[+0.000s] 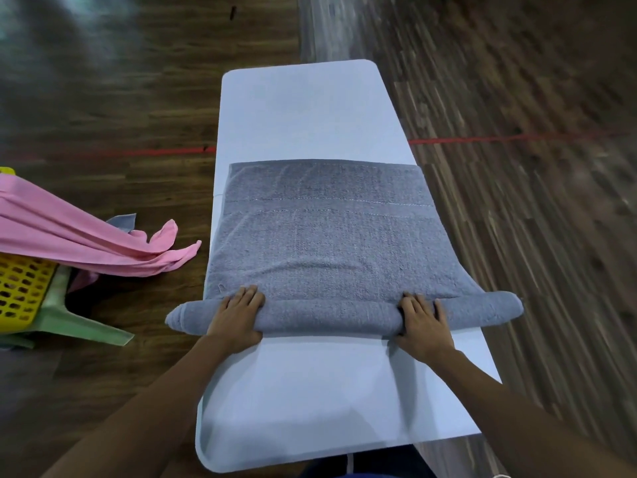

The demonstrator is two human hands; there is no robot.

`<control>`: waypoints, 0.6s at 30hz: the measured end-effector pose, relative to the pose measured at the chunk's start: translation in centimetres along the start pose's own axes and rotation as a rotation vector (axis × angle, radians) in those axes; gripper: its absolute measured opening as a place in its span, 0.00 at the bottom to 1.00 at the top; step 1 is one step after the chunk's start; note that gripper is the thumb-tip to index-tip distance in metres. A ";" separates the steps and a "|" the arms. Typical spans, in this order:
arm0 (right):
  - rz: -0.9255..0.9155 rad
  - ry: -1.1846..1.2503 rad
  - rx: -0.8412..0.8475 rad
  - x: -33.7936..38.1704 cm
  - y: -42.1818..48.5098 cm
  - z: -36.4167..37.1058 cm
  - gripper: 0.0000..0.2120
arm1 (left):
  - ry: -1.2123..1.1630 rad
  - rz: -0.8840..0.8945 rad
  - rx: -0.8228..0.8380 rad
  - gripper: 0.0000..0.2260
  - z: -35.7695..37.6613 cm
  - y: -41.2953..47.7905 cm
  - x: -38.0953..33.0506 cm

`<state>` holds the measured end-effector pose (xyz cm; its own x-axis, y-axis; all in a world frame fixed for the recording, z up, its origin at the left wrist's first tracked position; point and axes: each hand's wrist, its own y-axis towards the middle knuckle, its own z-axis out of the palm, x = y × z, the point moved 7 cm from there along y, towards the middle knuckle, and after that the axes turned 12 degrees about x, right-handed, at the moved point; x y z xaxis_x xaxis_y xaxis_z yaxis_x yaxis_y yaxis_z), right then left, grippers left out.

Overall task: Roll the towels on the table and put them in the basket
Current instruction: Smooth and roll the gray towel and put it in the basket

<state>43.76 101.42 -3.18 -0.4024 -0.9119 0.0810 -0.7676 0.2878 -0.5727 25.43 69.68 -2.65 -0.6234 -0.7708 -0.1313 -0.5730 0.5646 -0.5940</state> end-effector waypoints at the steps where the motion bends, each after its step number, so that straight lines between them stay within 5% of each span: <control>1: -0.005 0.005 0.011 0.1 0.3 -0.2 0.31 | -0.005 -0.006 0.017 0.29 -0.1 0.2 0.1; 18: -0.140 0.048 0.075 3.3 1.6 -1.1 0.29 | -0.136 -0.171 0.059 0.32 3.5 -3.6 2.1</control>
<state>40.63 99.17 -2.95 -0.3186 -0.9261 0.2021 -0.7794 0.1346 -0.6119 28.04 64.94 -3.58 -0.4397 -0.8890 -0.1282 -0.6296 0.4069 -0.6618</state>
